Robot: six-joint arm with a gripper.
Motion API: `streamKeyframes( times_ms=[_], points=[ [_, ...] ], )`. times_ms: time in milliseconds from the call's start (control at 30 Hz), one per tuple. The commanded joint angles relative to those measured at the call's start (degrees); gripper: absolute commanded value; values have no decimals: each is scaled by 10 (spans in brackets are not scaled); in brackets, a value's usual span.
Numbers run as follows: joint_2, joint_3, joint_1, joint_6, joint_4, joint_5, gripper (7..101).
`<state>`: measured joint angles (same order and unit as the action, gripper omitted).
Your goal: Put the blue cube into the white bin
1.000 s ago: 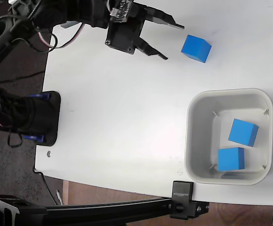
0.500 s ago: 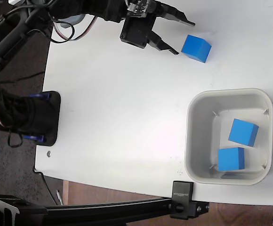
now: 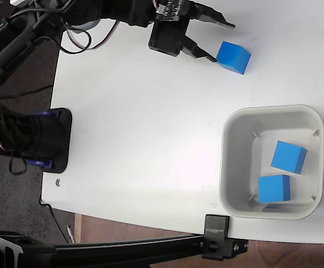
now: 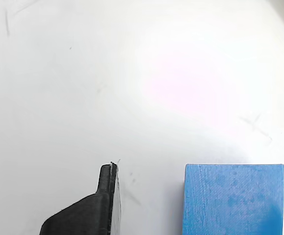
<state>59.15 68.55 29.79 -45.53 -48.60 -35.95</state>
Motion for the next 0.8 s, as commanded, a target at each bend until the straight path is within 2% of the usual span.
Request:
streamKeyframes(
  times_ms=[33, 433, 800],
  points=[
    [18, -13, -4, 4, 11, 8, 952],
    [18, -11, -11, 11, -2, 9, 954],
    [22, 9, -19, 15, 16, 19, 954]
  ],
)
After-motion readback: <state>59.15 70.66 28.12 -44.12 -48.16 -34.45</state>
